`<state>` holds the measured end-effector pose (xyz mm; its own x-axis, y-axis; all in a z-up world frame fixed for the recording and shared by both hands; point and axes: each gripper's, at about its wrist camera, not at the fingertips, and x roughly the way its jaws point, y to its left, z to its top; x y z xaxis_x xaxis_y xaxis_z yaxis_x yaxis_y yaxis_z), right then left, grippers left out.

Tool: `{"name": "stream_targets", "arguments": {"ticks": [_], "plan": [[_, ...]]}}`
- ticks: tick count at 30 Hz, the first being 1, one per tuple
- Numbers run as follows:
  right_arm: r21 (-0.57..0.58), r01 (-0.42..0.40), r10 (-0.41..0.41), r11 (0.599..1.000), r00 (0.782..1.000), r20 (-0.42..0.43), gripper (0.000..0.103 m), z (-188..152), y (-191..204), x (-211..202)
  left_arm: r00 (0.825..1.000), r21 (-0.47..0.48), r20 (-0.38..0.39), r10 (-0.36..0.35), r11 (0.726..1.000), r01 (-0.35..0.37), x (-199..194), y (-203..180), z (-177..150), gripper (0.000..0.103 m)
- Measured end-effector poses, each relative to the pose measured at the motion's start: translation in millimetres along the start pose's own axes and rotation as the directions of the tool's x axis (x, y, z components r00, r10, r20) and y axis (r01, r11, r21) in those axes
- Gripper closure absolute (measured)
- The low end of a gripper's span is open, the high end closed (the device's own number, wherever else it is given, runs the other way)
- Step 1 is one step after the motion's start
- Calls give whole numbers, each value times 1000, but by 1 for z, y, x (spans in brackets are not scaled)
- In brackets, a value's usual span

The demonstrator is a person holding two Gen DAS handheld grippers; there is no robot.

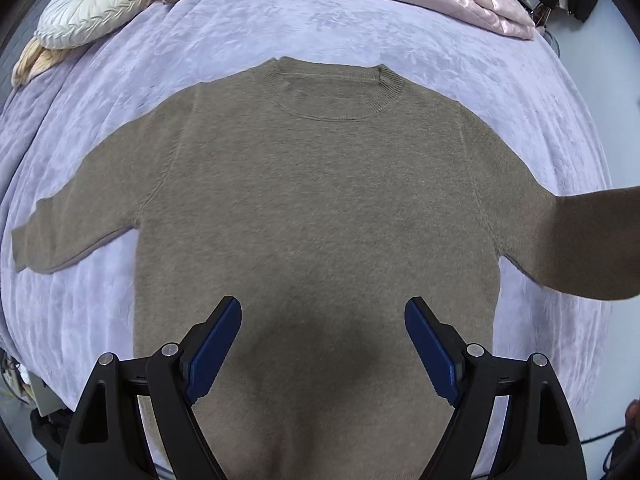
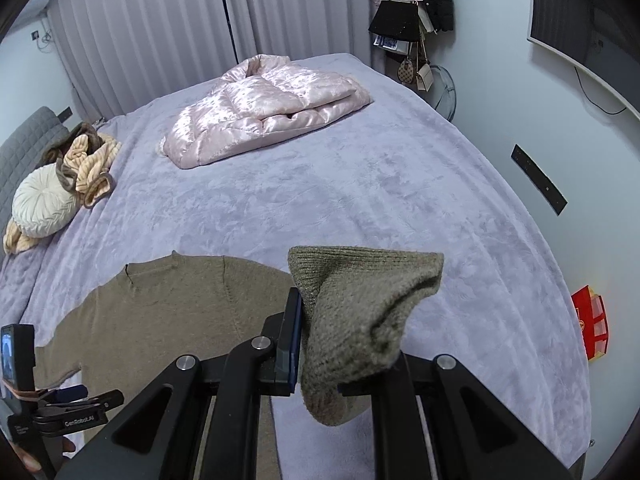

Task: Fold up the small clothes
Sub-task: 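Lift the cuff with the right gripper and fold the sleeve across the sweater body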

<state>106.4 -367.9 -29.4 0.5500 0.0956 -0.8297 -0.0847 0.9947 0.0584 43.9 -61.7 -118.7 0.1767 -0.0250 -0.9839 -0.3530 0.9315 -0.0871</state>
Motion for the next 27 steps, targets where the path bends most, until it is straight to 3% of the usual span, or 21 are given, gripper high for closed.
{"name": "stream_targets", "arguments": {"ticks": [6,13,27], "plan": [[-50,25,-27,998,999,-24,89,-5,43,0,999,-16,15,-34,999,35,-16,34,-11,18],[-122,41,-47,992,998,-43,89,-12,92,1,999,-97,-3,-51,994,50,-20,83,-18,18],[-201,-50,41,978,998,-47,89,-24,199,-12,999,-144,9,-52,988,53,-29,147,-25,18]]}}
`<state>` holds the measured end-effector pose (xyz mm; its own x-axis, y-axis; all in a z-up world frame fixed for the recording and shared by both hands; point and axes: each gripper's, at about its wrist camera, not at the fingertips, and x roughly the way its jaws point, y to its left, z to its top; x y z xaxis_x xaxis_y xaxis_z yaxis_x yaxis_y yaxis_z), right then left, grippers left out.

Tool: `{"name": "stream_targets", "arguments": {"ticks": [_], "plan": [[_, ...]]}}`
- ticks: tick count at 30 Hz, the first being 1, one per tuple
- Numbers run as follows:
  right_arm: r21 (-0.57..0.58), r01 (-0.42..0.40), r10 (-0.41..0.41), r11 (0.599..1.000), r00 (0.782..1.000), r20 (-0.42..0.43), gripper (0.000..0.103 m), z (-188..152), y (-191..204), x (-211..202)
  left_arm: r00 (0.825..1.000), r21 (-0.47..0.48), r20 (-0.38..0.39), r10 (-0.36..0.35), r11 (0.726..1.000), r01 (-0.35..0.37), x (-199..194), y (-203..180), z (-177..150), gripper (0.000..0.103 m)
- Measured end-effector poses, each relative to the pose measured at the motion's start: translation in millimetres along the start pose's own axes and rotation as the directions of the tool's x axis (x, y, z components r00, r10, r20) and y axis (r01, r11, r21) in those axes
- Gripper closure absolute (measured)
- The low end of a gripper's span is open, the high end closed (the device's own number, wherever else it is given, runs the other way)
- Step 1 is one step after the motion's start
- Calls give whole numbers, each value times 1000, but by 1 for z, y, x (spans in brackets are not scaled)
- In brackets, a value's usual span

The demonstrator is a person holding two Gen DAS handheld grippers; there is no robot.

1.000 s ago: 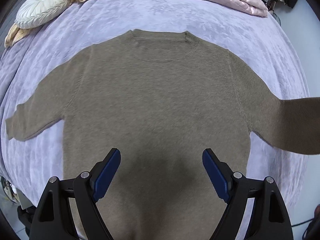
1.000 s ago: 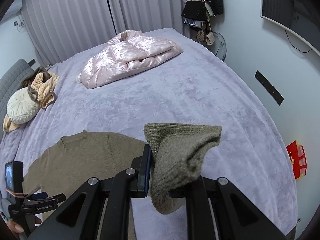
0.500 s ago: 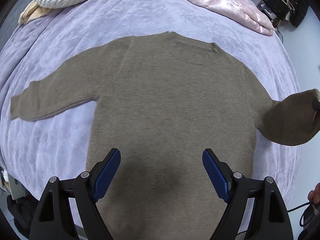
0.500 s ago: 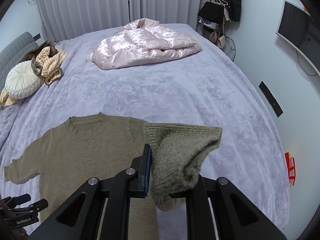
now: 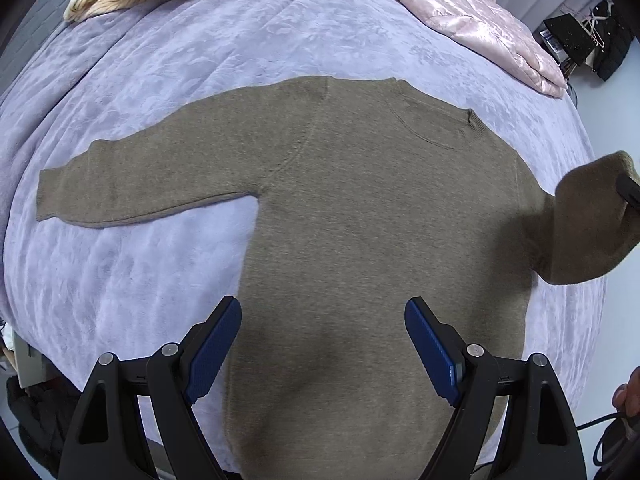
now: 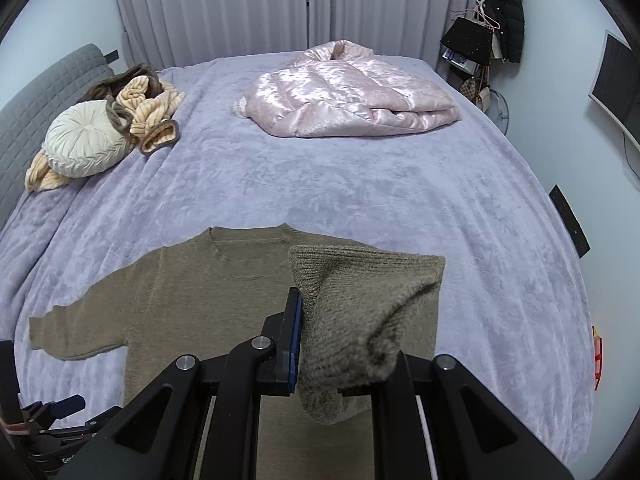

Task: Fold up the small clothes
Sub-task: 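Lift the cuff with the right gripper and fold the sleeve across the sweater body, then open the right gripper and release the folded sleeve on the body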

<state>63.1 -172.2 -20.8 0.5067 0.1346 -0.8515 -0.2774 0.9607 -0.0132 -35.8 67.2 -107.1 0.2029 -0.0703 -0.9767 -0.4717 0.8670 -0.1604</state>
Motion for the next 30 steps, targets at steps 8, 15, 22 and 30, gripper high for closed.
{"name": "stream_targets", "arguments": {"ticks": [8,15,22,30], "plan": [[-4,-26,26,1000,999,-34,89,-3,65,21,999,-13,7,31,999,-31,-12,46,4,18],[-62,40,-44,997,997,-66,89,-15,111,57,998,-34,7,57,998,-56,-19,86,0,18],[-140,66,-83,988,989,-119,89,-39,157,104,998,-74,9,61,995,-60,-26,127,-12,18],[-221,89,-129,971,976,-174,88,-60,202,147,996,-114,-4,88,990,-88,-28,156,-25,18]]}}
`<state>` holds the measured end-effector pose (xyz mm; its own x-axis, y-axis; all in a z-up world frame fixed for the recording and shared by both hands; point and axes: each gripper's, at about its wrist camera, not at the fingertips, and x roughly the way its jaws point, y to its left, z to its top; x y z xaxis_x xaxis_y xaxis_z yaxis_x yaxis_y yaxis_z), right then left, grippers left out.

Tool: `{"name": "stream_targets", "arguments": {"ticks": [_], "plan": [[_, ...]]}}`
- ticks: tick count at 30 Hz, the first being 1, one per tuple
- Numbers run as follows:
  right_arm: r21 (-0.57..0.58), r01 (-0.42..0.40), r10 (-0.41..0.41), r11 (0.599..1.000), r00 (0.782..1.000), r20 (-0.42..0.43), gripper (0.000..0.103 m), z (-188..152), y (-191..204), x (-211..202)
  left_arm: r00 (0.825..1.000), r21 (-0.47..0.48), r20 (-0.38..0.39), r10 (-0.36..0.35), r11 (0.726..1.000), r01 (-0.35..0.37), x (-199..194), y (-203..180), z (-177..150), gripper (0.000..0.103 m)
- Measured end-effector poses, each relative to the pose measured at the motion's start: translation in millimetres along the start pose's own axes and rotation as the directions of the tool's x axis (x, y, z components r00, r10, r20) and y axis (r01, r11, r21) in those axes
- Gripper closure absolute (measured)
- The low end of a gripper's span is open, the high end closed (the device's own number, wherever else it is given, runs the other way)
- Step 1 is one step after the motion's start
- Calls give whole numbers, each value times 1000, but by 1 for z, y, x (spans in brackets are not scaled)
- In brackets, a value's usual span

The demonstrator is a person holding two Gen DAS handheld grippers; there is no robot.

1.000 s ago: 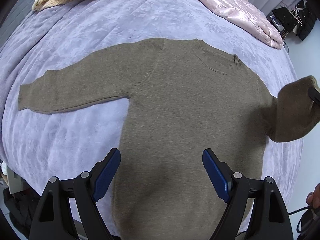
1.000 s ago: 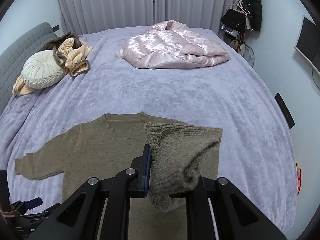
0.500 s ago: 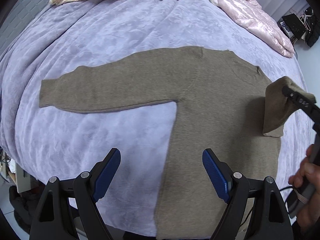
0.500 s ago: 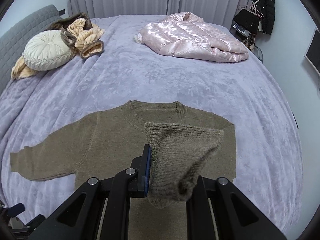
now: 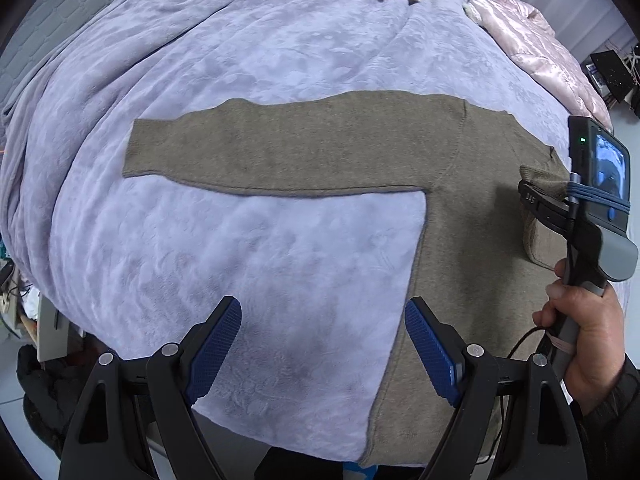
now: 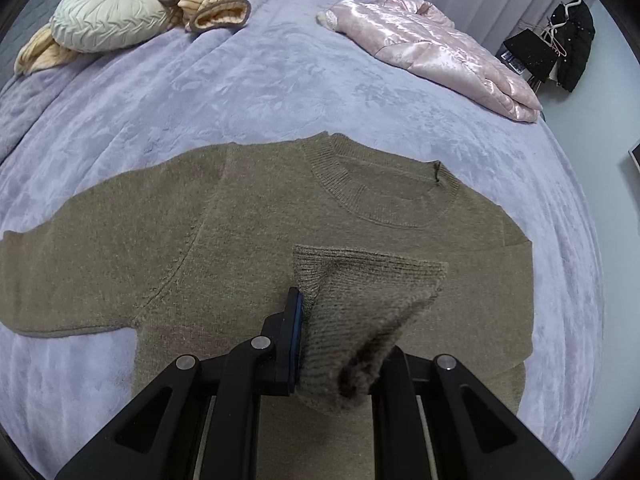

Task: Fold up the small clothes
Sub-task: 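Open the right gripper and release the folded sleeve on the body, then move the left gripper over the sweater to the other sleeve cuff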

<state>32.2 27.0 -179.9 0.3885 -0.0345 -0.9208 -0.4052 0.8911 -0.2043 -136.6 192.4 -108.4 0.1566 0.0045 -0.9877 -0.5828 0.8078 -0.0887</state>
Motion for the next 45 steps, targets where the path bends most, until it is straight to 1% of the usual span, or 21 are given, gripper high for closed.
{"name": "stream_targets", "arguments": {"ticks": [3,5,7,10,13,14,15,16,18,21,24,27,29,31,32,35,37,39,40,41,45], "plan": [[-48,15,-15,999,1000,0,86,-1,17,8,1000,-3,-5,4,1000,-4,0,3,-1,18],[-94,6,-5,996,1000,3,76,-2,30,11,1000,3,-7,7,1000,-7,0,1,-1,18],[-125,-24,25,992,1000,6,49,-2,39,9,1000,11,-6,5,1000,-5,0,-3,0,18],[-134,-103,108,986,994,34,47,-4,42,-8,1000,24,-2,-9,1000,9,-1,-12,4,18],[-116,-213,222,970,973,69,46,-8,26,-33,1000,37,3,-23,999,23,-1,-24,8,18],[-104,-225,234,969,968,88,44,-10,17,-40,1000,40,2,-26,999,26,-1,-27,8,18],[-81,-225,233,971,967,105,37,-13,2,-45,1000,43,0,-30,999,30,-1,-32,9,18],[-44,-217,220,975,968,116,31,-15,-13,-47,999,46,-1,-33,998,33,-1,-36,8,18],[54,-175,169,983,980,103,30,-20,-54,-35,999,57,-5,-35,998,35,0,-45,7,18],[141,-7,9,990,1000,-12,30,-27,-106,4,1000,78,-20,-24,997,26,4,-58,3,18],[138,125,-107,983,986,-128,30,-36,-130,47,999,84,-32,-13,996,16,5,-64,-2,18],[117,145,-123,983,977,-175,30,-41,-119,69,999,87,-32,13,996,-11,3,-64,-6,18],[72,174,-161,982,975,-152,30,-40,-92,66,999,77,-37,35,997,-32,3,-60,-8,18],[24,170,-167,985,980,-105,30,-40,-57,57,997,64,-44,57,996,-54,3,-57,-9,18],[-6,160,-160,987,983,-87,30,-40,-37,53,997,64,-47,63,996,-60,4,-57,-9,18],[-107,36,-44,994,996,-72,30,-44,14,45,997,81,-46,69,995,-65,6,-66,-7,18],[-158,5,-12,987,999,-43,30,-48,27,37,997,92,-49,57,994,-52,9,-78,-2,18],[-110,-82,77,991,996,-54,29,-48,8,34,998,102,-54,34,994,-28,14,-94,5,18],[-54,-143,140,988,988,-65,29,-47,-10,34,998,113,-54,22,993,-16,18,-105,9,18],[-1,-171,171,985,983,-63,29,-45,-33,34,999,126,-52,13,992,-6,21,-118,14,18],[149,-171,184,974,980,-77,29,-41,-132,46,999,205,-47,-22,978,31,44,-182,32,18]]}}
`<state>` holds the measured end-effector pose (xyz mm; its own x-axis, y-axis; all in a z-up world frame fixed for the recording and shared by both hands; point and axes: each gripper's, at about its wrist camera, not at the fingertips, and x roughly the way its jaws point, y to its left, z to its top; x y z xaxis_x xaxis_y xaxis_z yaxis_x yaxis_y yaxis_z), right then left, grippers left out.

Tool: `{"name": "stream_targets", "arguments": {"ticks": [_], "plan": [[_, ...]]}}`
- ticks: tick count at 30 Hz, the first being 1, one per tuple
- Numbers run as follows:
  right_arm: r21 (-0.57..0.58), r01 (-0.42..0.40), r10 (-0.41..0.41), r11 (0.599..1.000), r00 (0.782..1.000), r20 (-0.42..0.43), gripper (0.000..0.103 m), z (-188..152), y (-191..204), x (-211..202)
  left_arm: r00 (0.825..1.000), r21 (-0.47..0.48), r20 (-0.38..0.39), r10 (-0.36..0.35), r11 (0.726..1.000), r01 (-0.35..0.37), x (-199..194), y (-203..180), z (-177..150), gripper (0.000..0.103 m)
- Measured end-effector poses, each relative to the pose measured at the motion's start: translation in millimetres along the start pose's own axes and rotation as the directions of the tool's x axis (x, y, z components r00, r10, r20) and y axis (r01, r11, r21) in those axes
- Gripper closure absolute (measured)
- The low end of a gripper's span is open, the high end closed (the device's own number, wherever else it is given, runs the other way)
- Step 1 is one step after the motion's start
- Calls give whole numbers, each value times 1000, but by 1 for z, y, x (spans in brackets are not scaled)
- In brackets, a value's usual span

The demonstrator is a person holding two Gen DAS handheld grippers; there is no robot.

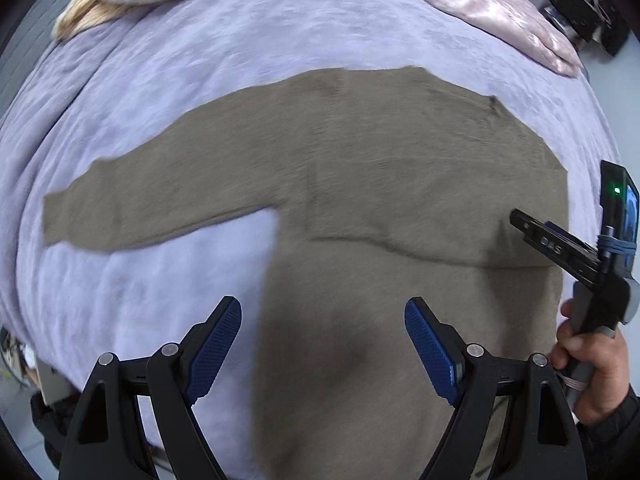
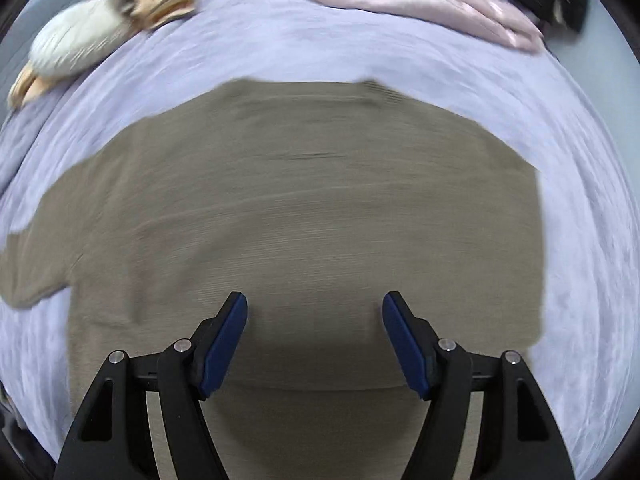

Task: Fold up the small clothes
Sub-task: 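Move the left gripper over the sweater to the other sleeve cuff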

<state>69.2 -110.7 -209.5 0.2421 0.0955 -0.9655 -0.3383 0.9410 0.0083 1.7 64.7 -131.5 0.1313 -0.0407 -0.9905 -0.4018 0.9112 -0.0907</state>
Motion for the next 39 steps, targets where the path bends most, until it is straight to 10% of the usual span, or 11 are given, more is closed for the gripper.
{"name": "stream_targets", "arguments": {"ticks": [13,21,30,39], "plan": [[85,-47,53,995,997,-63,28,-40,-121,-13,997,33,-73,11,999,-8,80,-95,42,18],[38,-64,65,997,997,-38,26,33,-137,1,989,-5,-144,18,1000,-19,122,-105,66,18],[-29,-31,30,999,999,-32,23,83,-125,24,999,6,-48,26,1000,-25,106,-90,57,18],[-166,-94,82,982,994,-77,22,-23,-90,-8,997,205,-52,61,978,-49,101,-85,-25,18]]}}
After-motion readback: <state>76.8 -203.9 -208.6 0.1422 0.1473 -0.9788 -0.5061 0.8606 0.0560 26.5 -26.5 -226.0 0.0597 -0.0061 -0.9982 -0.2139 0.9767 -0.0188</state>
